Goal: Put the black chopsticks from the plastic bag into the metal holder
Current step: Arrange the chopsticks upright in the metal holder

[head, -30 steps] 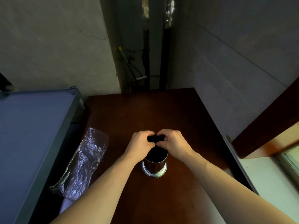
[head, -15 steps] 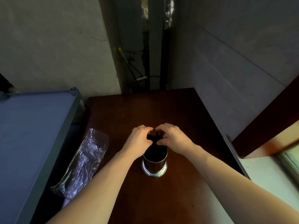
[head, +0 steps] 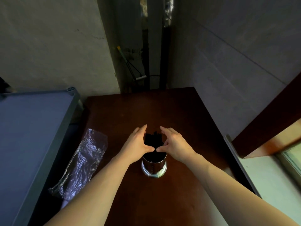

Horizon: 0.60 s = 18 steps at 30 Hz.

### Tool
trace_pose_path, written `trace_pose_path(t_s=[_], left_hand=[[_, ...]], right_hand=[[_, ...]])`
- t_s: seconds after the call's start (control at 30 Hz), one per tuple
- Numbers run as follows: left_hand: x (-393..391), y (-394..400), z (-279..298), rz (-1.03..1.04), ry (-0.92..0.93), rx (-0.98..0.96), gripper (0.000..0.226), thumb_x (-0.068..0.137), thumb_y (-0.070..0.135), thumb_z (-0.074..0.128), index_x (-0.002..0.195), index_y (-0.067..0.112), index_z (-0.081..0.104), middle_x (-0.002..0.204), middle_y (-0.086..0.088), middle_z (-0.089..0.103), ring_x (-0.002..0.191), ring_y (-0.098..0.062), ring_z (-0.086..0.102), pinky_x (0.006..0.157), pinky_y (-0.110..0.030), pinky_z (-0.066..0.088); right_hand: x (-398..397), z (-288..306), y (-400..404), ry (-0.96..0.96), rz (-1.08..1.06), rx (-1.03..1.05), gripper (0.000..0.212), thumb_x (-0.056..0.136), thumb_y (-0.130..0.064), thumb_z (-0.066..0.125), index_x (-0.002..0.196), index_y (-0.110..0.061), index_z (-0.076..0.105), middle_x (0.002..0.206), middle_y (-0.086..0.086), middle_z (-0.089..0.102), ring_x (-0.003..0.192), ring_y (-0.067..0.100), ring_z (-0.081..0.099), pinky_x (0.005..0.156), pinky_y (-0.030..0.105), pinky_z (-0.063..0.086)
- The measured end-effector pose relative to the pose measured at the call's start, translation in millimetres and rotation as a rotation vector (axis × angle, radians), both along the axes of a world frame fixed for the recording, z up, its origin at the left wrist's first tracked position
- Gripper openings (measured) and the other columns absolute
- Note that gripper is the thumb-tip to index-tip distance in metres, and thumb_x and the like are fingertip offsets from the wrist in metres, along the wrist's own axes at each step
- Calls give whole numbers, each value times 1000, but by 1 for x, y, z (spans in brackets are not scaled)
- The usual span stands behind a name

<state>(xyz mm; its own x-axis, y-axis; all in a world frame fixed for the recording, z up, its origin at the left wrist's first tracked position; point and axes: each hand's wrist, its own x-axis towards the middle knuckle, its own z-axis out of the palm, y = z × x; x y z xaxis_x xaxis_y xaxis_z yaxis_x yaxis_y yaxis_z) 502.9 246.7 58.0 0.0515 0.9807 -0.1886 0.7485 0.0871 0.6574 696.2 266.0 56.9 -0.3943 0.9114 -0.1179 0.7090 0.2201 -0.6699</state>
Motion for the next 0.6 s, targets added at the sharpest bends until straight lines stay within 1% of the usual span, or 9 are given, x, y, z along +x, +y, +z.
trace_pose_path(t_s=[0.03, 0.13, 0.2, 0.23, 0.3, 0.37, 0.4, 0.47, 0.6], left_hand=[[4, 1, -1, 16, -31, -1, 96, 79, 25, 83, 157, 25, 28, 153, -3, 45, 139, -20, 45, 106, -32, 42], [11, 3, -1, 58, -60, 51, 67, 86, 16, 77, 147, 23, 49, 135, -8, 63, 119, -21, 64, 93, -26, 52], [12, 3, 0, 41, -64, 71, 51, 91, 16, 71, 138, 27, 58, 114, -4, 72, 103, -18, 71, 84, -24, 57], [12, 2, 0, 36, -74, 77, 44, 93, 17, 69, 134, 29, 62, 102, 1, 73, 93, -14, 72, 76, -19, 56], [10, 2, -1, 53, -96, 89, 34, 96, 20, 65, 129, 30, 66, 84, 8, 69, 73, -6, 69, 59, -9, 49], [9, 2, -1, 73, -107, 93, 34, 99, 23, 62, 132, 27, 65, 75, 10, 65, 65, -5, 67, 53, -6, 47], [8, 1, -2, 75, -104, 93, 36, 100, 24, 61, 135, 25, 62, 74, 10, 64, 65, -5, 67, 53, -4, 47], [6, 2, -2, 74, -94, 83, 41, 100, 27, 60, 141, 23, 57, 80, 6, 65, 64, -3, 68, 54, -2, 46], [1, 2, -4, 34, -106, 32, 53, 99, 30, 63, 149, 28, 47, 104, -8, 71, 62, 11, 66, 55, -1, 44]], right_hand=[[-4, 1, 1, -10, 9, 12, 93, 83, -23, 83, 159, -16, 28, 144, 5, 44, 95, 15, 65, 83, 27, 57], [-12, 5, 6, -38, 39, 73, 75, 86, -19, 79, 151, -14, 43, 124, 4, 54, 92, 13, 59, 87, 30, 55], [-14, 7, 10, -21, 73, 136, 57, 89, -14, 74, 143, -13, 53, 115, 2, 57, 91, 11, 55, 83, 26, 52], [-14, 7, 11, -14, 93, 160, 52, 91, -13, 72, 140, -13, 56, 116, 3, 59, 92, 12, 55, 81, 23, 49], [-13, 8, 12, -23, 151, 216, 44, 93, -10, 69, 136, -10, 60, 118, 8, 63, 97, 18, 60, 82, 22, 47], [-11, 8, 14, -38, 200, 260, 40, 94, -9, 67, 134, -6, 62, 121, 11, 64, 105, 22, 62, 90, 28, 50], [-10, 8, 15, -45, 213, 269, 40, 95, -9, 66, 135, -5, 61, 123, 12, 63, 107, 23, 62, 93, 30, 51], [-8, 8, 14, -60, 228, 276, 41, 97, -12, 65, 136, -6, 59, 127, 11, 61, 109, 22, 62, 94, 31, 52], [-1, 1, 8, -47, 216, 275, 38, 95, -13, 68, 131, -9, 60, 123, 6, 59, 103, 19, 60, 89, 31, 52]])
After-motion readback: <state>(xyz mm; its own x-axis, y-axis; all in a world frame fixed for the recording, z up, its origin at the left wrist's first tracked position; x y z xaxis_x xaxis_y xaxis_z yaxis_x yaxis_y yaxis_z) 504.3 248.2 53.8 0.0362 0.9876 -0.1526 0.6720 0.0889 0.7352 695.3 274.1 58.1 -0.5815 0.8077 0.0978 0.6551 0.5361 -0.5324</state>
